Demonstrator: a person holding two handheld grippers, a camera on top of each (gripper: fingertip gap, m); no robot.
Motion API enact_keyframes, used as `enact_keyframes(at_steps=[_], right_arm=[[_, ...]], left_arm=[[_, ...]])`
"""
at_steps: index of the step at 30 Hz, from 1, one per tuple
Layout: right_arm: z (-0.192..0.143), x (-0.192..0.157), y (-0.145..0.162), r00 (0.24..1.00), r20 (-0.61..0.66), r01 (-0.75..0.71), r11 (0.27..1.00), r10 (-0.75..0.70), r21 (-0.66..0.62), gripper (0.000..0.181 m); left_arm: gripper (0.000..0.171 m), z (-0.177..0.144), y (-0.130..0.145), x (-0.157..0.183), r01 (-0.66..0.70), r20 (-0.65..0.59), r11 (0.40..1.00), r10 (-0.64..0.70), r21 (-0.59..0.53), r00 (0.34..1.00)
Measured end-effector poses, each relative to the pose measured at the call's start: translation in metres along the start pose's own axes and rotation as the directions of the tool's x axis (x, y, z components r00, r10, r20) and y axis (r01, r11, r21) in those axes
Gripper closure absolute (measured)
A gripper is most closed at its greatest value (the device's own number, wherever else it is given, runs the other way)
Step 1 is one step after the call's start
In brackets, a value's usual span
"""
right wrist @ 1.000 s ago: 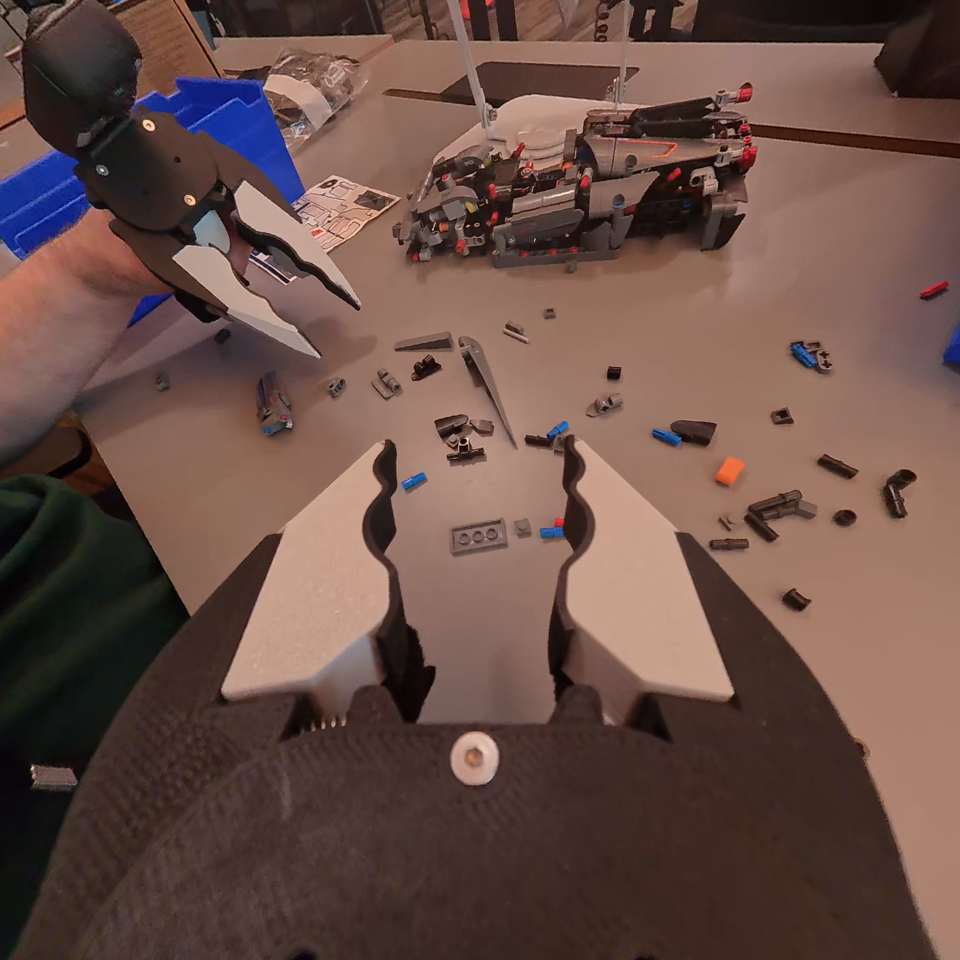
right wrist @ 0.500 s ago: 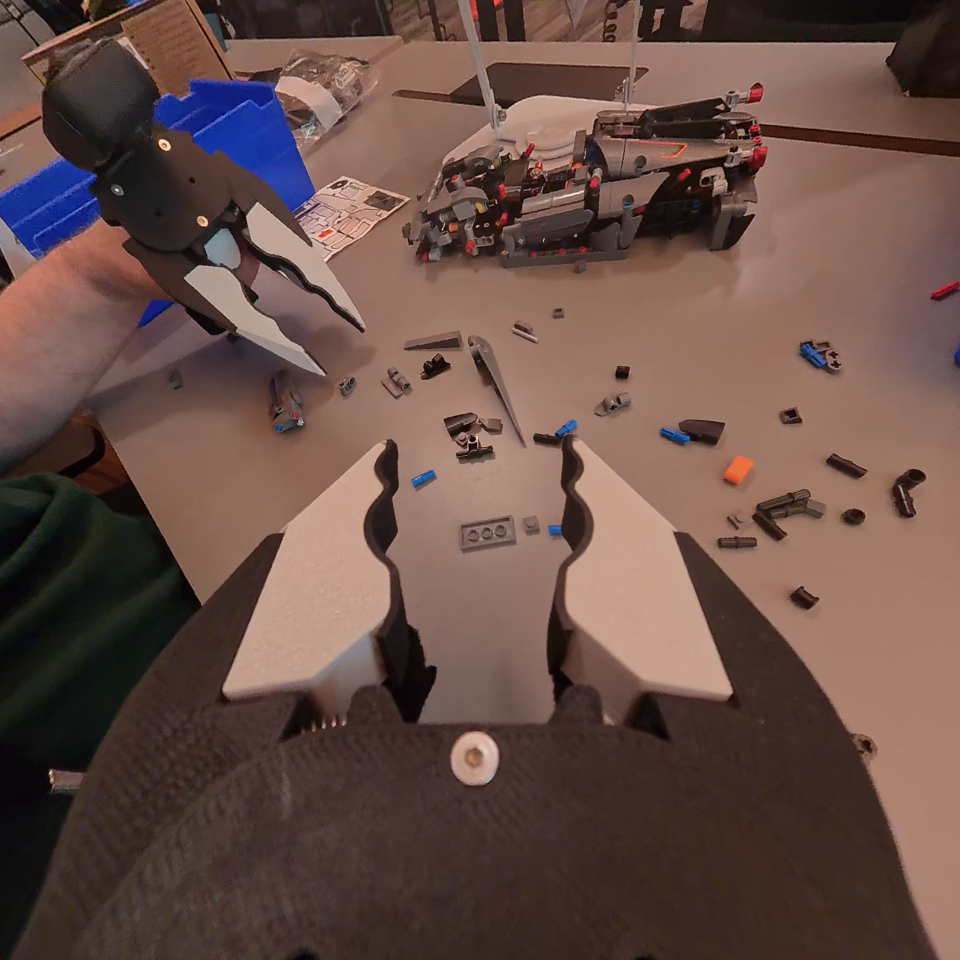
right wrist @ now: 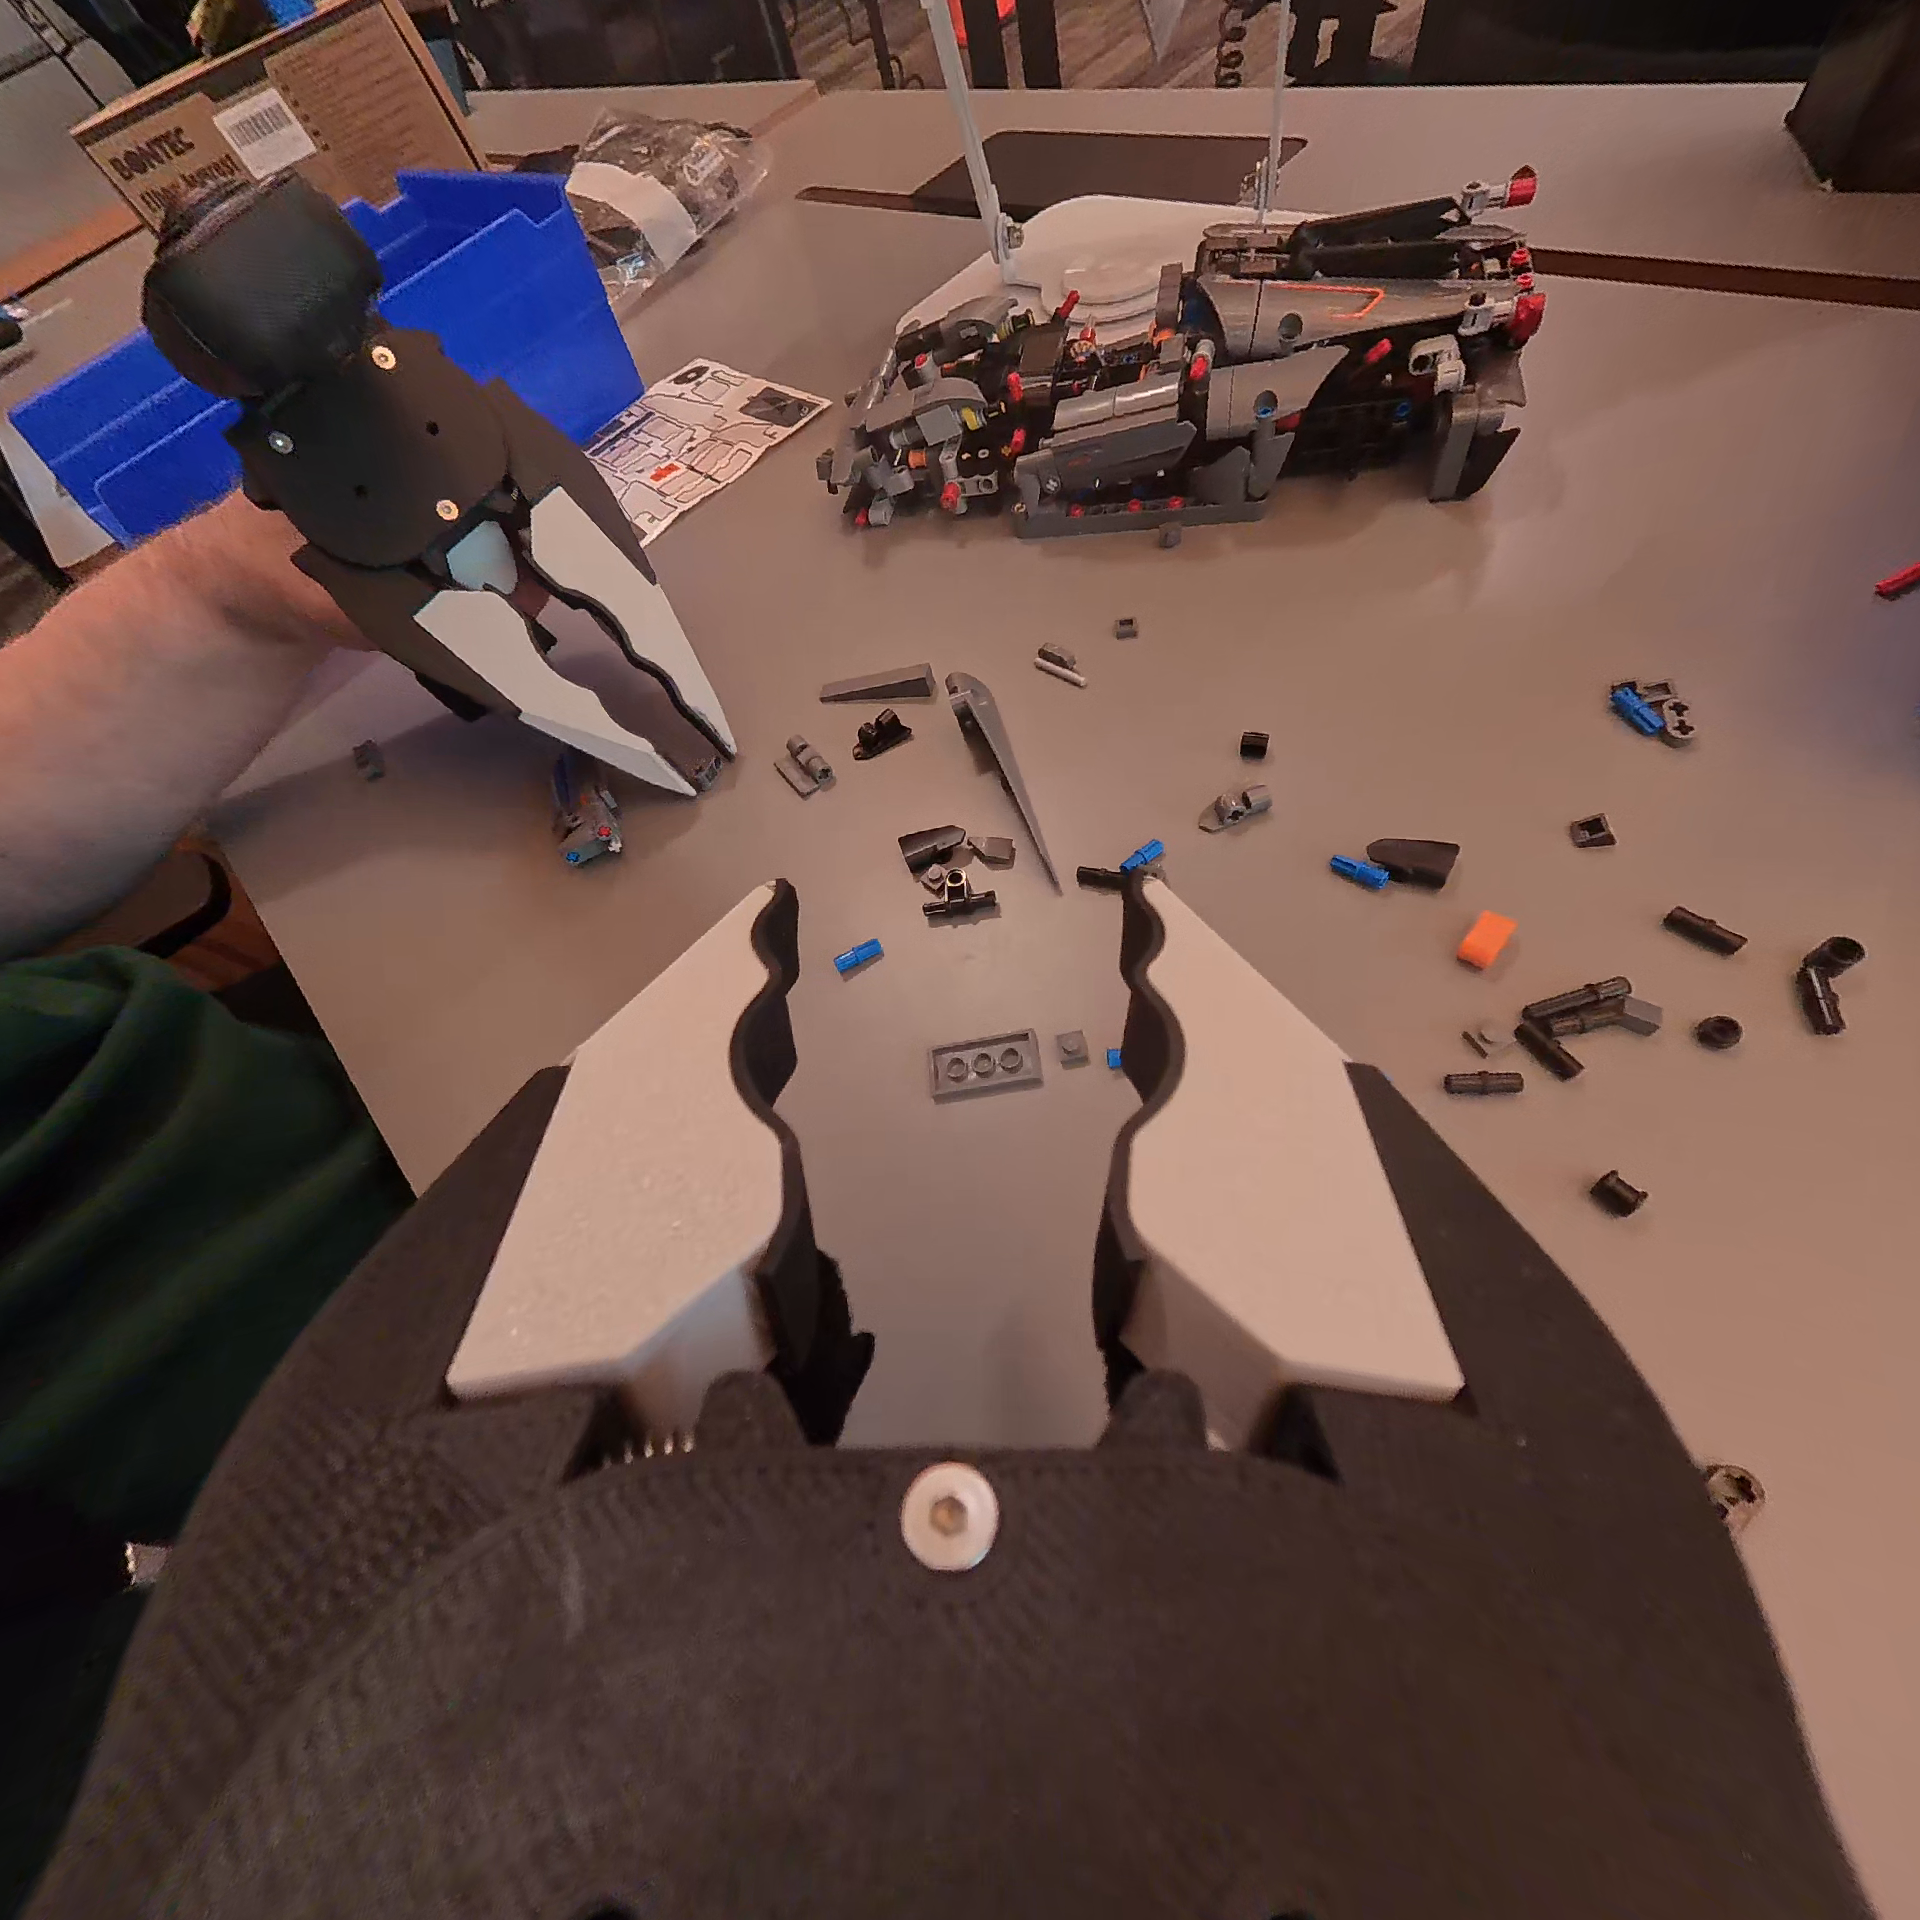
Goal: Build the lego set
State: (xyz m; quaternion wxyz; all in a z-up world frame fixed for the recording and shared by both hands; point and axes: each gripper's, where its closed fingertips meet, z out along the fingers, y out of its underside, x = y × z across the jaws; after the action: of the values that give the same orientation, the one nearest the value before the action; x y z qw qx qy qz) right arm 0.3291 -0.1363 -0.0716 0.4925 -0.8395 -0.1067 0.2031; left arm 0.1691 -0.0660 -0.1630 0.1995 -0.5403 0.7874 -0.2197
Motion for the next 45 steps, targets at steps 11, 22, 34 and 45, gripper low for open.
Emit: enact_keyframes(at_steps=[11, 22, 34, 45], right_arm=[[-0.001, 0.0, 0.003, 1.0, 0.005, 0.002, 1.0, -0.002, -0.011, 0.121], [-0.007, 0.002, 0.001, 1.0, -0.005, 0.005, 1.0, -0.005, 0.0, 0.121], [-0.01, 0.003, 0.002, 1.0, -0.007, 0.008, 1.0, -0.008, 0.0, 0.121], [-0.019, 0.012, 0.006, 1.0, -0.015, -0.012, 1.0, 0.012, 0.001, 0.122]], left_arm=[[0.158, 0.019, -0.029, 0.011, -0.024, -0.021, 1.0, 0.025, 0.013, 0.999], [0.141, 0.011, -0.063, -0.009, -0.019, 0.069, 0.992, 0.01, 0.122, 0.998], [0.134, 0.028, -0.071, -0.073, -0.06, 0.209, 0.998, 0.053, 0.025, 0.976], [0.158, 0.038, -0.068, -0.079, -0.041, 0.202, 0.999, 0.039, 0.004, 0.979]])
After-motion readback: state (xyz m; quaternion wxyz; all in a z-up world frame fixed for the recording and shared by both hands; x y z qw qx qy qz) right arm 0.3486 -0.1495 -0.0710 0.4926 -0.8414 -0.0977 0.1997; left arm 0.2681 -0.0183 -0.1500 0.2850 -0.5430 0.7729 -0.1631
